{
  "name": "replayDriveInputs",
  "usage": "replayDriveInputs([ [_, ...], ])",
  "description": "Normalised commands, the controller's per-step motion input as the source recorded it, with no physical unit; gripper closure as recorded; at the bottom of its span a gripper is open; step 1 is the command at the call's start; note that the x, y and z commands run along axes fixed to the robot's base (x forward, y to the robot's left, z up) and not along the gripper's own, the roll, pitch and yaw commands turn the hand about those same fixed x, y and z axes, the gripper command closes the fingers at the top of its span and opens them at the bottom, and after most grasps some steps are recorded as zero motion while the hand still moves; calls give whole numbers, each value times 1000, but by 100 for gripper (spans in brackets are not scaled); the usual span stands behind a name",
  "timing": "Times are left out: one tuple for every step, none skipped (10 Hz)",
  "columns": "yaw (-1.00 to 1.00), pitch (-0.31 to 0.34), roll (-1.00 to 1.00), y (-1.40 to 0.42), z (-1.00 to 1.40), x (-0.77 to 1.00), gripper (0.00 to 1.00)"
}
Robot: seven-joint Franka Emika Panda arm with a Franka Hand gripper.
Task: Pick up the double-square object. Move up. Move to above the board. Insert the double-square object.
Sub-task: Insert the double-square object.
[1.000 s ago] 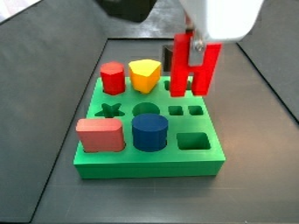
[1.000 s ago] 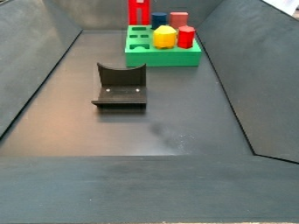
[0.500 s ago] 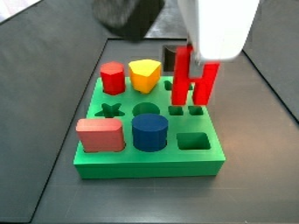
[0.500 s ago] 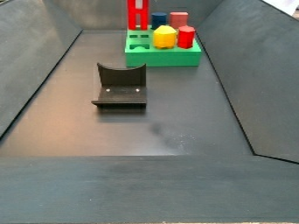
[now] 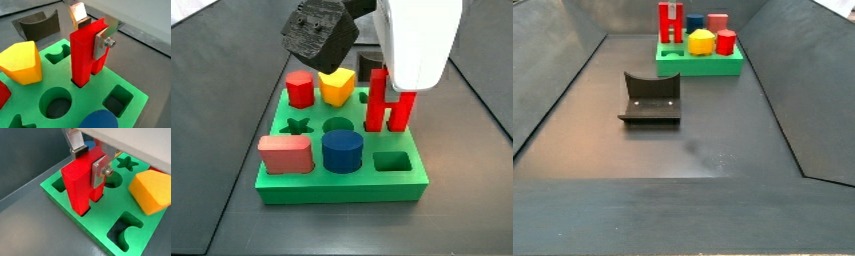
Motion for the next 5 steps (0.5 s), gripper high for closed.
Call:
replayDriveInputs([
  [0, 0, 19, 29, -109, -26, 100],
  [0, -3, 47, 9, -294, -106, 100],
  [0, -49, 70, 0, -351, -186, 100],
  [14, -27, 183, 0, -371, -431, 100],
  [80, -77, 127, 0, -469, -314, 100],
])
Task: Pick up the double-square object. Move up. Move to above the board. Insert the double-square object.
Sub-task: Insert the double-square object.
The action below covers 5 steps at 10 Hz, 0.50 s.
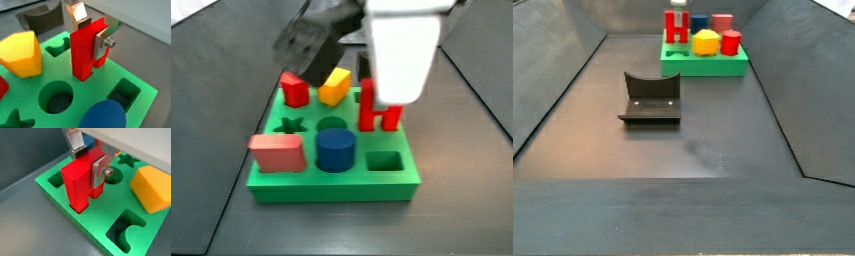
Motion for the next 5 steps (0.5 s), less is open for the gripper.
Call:
replayDriveInputs([
  [146, -149, 94, -20, -660, -146, 100],
  [120, -154, 116, -83, -783, -17, 100],
  [111, -97, 190, -140, -791, 0, 100],
  [0, -180, 0, 0, -134, -134, 100],
  [0, 0, 0, 0, 0, 0, 100],
])
